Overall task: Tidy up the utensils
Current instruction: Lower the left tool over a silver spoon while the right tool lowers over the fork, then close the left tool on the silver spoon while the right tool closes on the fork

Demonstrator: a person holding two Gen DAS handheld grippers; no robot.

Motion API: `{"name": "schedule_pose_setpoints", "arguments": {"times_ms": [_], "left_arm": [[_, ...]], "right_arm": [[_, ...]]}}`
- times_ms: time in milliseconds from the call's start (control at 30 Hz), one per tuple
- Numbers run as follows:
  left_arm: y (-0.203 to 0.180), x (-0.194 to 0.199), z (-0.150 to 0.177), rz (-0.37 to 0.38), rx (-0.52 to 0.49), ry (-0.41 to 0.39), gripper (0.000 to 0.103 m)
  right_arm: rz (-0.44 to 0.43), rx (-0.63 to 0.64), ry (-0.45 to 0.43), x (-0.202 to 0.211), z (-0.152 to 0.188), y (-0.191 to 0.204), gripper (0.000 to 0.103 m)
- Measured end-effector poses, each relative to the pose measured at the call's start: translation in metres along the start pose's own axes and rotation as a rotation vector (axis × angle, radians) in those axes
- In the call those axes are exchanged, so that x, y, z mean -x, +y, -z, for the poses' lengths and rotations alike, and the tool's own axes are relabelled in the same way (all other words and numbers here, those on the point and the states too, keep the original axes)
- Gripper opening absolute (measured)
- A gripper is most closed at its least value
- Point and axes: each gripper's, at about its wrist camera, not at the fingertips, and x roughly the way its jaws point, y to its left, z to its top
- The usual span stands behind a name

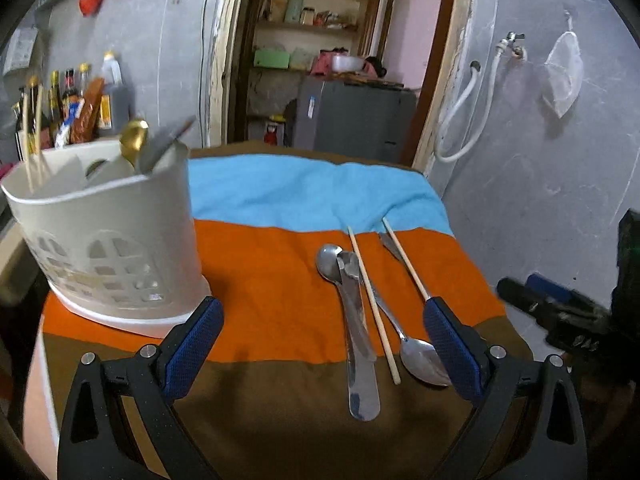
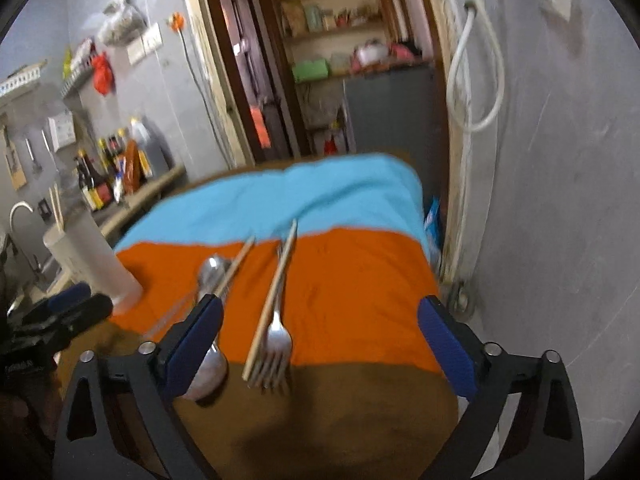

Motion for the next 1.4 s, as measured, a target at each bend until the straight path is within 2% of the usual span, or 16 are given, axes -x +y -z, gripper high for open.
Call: {"name": "schedule_pose_setpoints", "arguments": {"times_ms": [133,233,367,400,500,667,867,933,1033,1100,1167,1400], "left_arm": [[0.002,-0.015,0.001,0.002,0.014,0.040,0.073],[0.000,-0.026,0.003,0.008,0.009,0.078,0.060],[0.000,-0.044,0.004,0.013,0.015,0.155,0.041],[0.000,-0.048,0.005,0.016,0.021,0.169,0.039],[0.003,-0.055,0.006,0.028,0.046,0.206,0.032],[0.011,-0.057,0.007,0.023,0.091,0.223,0.012],[0.012,-0.055,0.010,0.018,0.099,0.250,0.011],[0.011,-0.054,0.011,0.017,0.095,0.254,0.011],[0.009,-0.052,0.012,0.013,0.088,0.255,0.010],[0.009,-0.051,0.014,0.013,0.085,0.254,0.009],[0.009,-0.050,0.015,0.013,0.084,0.255,0.008],[0.003,-0.036,0.021,0.025,0.099,0.278,0.008]], "right_arm": [[0.001,0.007,0.102,-0.022,0.003,-0.002,0.076],[-0.022,0.014,0.136,-0.031,0.005,-0.001,0.071],[-0.050,0.040,0.177,-0.041,0.006,0.004,0.058],[-0.054,0.048,0.190,-0.044,0.005,0.005,0.055],[-0.059,0.082,0.215,-0.052,0.004,0.012,0.052],[-0.038,0.141,0.236,-0.066,-0.002,0.024,0.047],[0.035,0.210,0.262,-0.085,-0.013,0.037,0.043],[0.047,0.212,0.261,-0.090,-0.017,0.038,0.039],[0.045,0.201,0.258,-0.091,-0.019,0.036,0.026],[0.036,0.193,0.257,-0.088,-0.017,0.034,0.011],[0.025,0.170,0.259,-0.085,-0.016,0.030,0.007],[-0.003,0.093,0.277,-0.061,-0.002,0.021,0.005]]}}
